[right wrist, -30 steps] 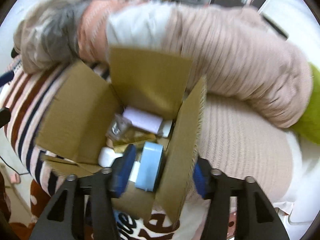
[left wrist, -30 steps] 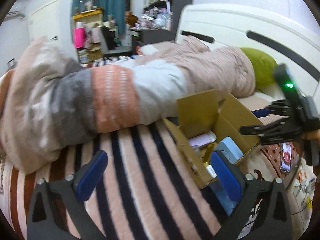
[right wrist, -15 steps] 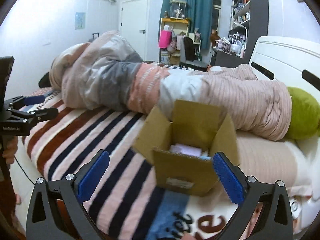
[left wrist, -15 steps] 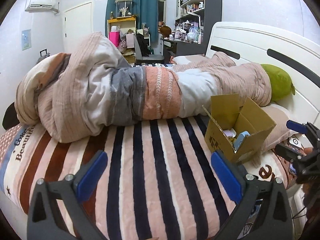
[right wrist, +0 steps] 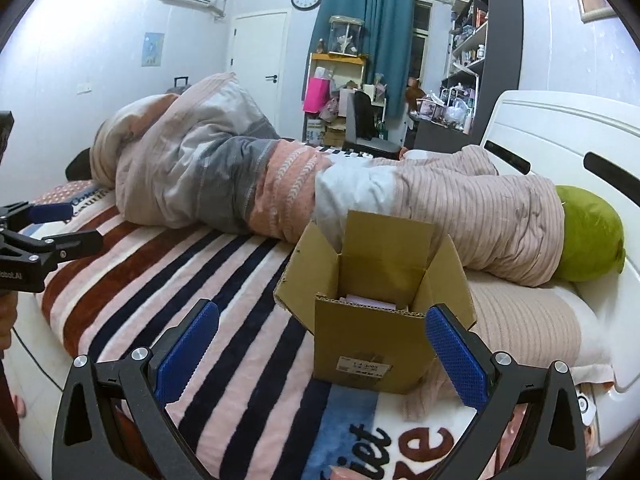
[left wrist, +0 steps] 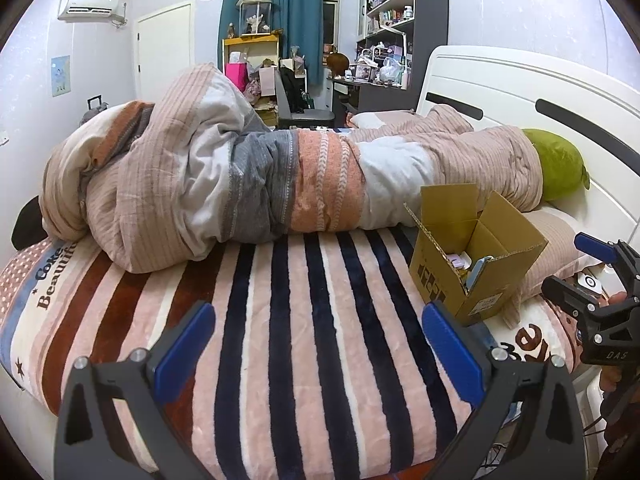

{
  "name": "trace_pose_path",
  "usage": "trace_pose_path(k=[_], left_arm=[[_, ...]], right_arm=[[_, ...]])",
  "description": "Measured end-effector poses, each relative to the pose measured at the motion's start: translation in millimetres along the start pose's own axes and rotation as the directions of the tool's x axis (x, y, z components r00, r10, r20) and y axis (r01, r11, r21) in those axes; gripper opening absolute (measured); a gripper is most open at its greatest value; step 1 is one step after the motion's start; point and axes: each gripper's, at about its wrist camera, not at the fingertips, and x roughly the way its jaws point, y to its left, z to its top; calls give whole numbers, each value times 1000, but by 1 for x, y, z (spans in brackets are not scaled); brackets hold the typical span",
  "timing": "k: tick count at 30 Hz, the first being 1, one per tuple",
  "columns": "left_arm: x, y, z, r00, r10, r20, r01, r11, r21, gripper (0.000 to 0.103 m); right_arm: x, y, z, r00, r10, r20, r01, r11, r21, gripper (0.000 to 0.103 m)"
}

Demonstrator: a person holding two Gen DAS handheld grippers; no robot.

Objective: Organize rigid objects

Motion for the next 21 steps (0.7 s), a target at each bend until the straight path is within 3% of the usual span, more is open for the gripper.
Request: trace_pose_path(k=[21], left_arm=[[2, -4, 0, 1000, -1, -5, 1, 1000, -9, 103]], right_arm=[[2, 2, 7, 1000, 15, -10, -15, 1000, 13, 103]])
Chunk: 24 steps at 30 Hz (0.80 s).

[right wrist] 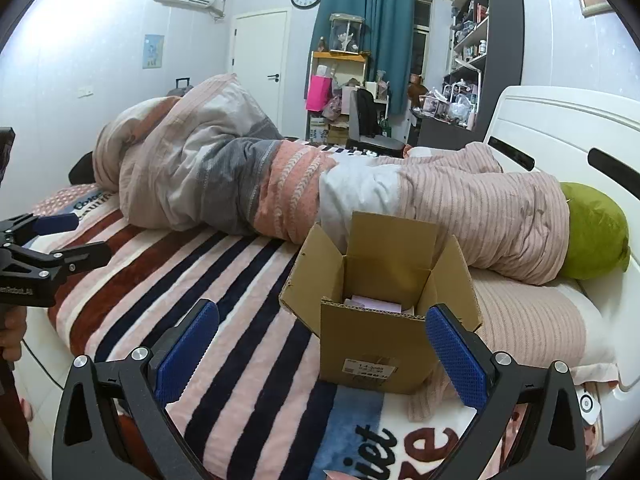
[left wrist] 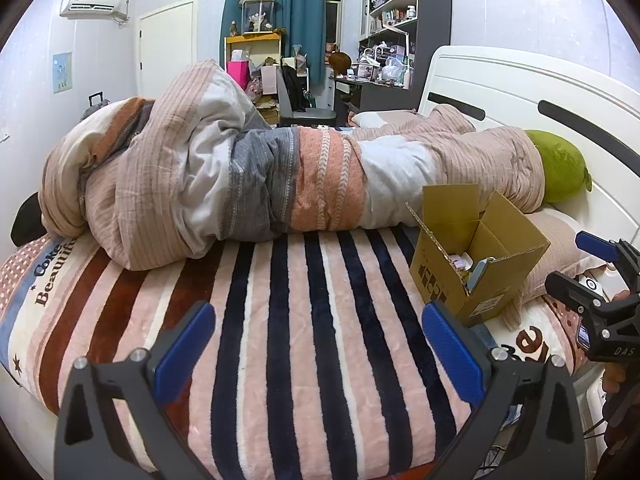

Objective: Organize rigid objects

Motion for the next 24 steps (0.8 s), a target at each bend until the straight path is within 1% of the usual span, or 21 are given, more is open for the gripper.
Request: trace_pose_path(k=[24], left_arm=[[0, 1, 0, 1000, 1, 1, -1, 1000, 0, 103]], right_arm=[[2, 0, -2, 1000, 10, -5, -10, 1000, 9, 103]])
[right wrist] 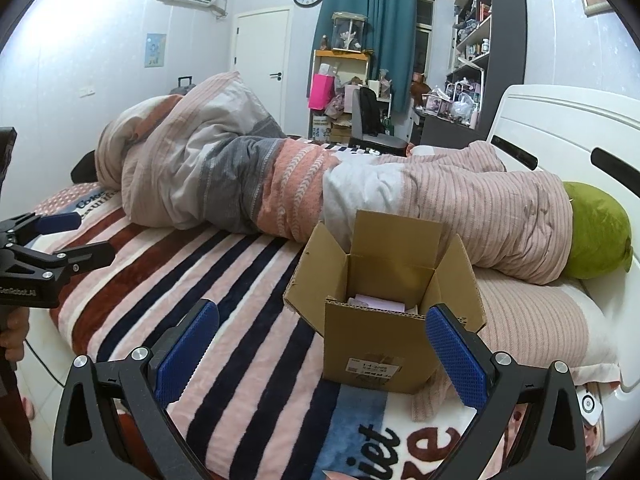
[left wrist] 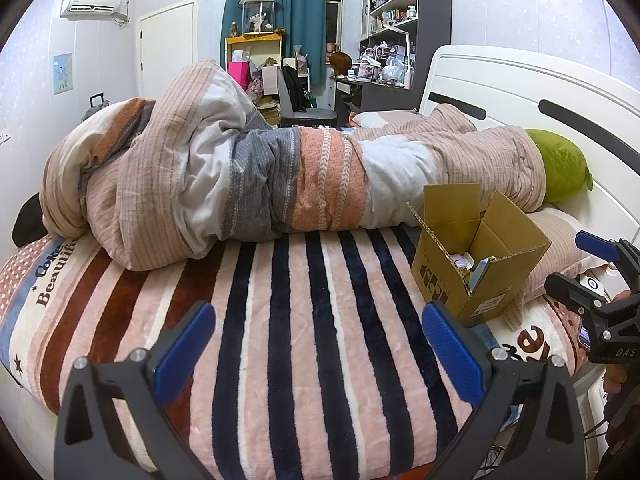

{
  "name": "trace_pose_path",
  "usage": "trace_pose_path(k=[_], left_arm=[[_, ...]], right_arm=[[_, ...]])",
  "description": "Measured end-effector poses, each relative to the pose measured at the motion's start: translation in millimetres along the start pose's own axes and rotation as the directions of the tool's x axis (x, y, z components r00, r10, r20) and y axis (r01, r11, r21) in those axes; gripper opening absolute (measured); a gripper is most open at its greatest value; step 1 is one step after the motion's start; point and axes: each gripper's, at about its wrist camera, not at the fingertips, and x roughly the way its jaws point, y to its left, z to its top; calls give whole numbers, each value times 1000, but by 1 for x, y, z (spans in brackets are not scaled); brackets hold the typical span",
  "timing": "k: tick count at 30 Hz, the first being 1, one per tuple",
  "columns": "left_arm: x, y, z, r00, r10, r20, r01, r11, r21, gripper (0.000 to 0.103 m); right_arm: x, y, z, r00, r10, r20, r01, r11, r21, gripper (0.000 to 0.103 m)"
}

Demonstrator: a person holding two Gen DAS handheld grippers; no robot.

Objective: Organize rigid objects

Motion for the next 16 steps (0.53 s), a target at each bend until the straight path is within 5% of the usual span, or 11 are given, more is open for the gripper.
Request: trace_pose_path(k=[16], left_arm=[[3, 2, -1, 1000, 10, 1, -10, 1000, -4, 103]], right_arm=[[-2, 4, 0, 1000, 22, -1, -22, 1000, -8, 103]])
